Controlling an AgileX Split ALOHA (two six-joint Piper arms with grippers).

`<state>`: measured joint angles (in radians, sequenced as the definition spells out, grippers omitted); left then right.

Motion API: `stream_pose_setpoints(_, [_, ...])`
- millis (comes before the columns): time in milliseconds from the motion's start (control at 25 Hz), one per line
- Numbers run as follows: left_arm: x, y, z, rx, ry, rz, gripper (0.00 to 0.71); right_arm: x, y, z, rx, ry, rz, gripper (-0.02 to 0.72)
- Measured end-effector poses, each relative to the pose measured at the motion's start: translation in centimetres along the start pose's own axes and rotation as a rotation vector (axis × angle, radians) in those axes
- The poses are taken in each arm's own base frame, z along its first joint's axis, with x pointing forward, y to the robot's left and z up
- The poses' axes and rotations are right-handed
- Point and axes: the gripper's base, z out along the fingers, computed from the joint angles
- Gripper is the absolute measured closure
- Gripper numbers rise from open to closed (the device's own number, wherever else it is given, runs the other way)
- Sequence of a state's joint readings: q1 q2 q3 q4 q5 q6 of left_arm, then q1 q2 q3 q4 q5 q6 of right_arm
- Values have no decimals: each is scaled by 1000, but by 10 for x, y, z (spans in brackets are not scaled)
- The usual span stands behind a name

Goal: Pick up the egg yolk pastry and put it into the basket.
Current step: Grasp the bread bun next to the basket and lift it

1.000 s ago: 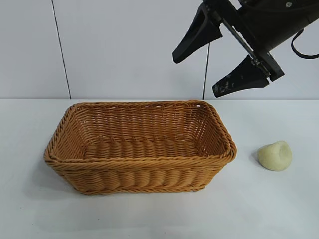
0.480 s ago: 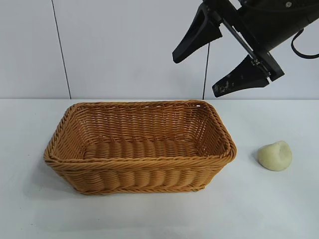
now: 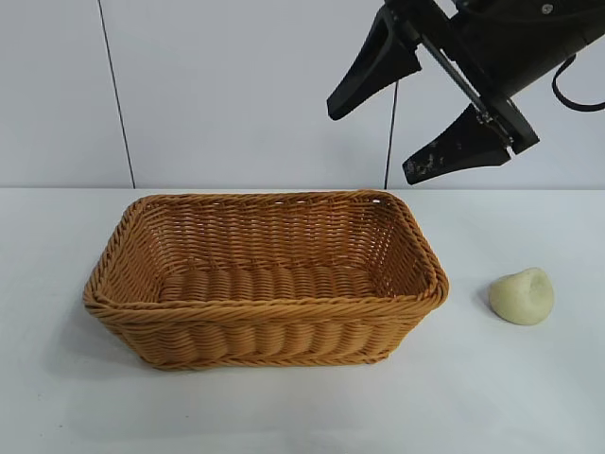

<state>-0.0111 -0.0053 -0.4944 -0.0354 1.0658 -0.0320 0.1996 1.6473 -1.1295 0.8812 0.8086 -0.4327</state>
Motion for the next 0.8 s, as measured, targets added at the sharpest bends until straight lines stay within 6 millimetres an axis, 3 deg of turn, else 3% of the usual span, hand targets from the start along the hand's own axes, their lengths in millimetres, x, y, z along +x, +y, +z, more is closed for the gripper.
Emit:
stream_pose_setpoints(200, [0, 0, 0, 0, -1, 0, 15, -10, -15, -15, 157, 19, -16, 62])
stream_pose_setpoints(360, [0, 0, 0, 0, -1, 0, 15, -20, -47, -40, 357, 13, 11, 62])
stream_pose_setpoints(520, [0, 0, 0, 0, -1, 1, 15, -22, -81, -55, 452, 11, 81, 62])
stream_pose_setpoints(800, [0, 0, 0, 0, -1, 1, 15, -20, -117, -23, 488, 97, 127, 62])
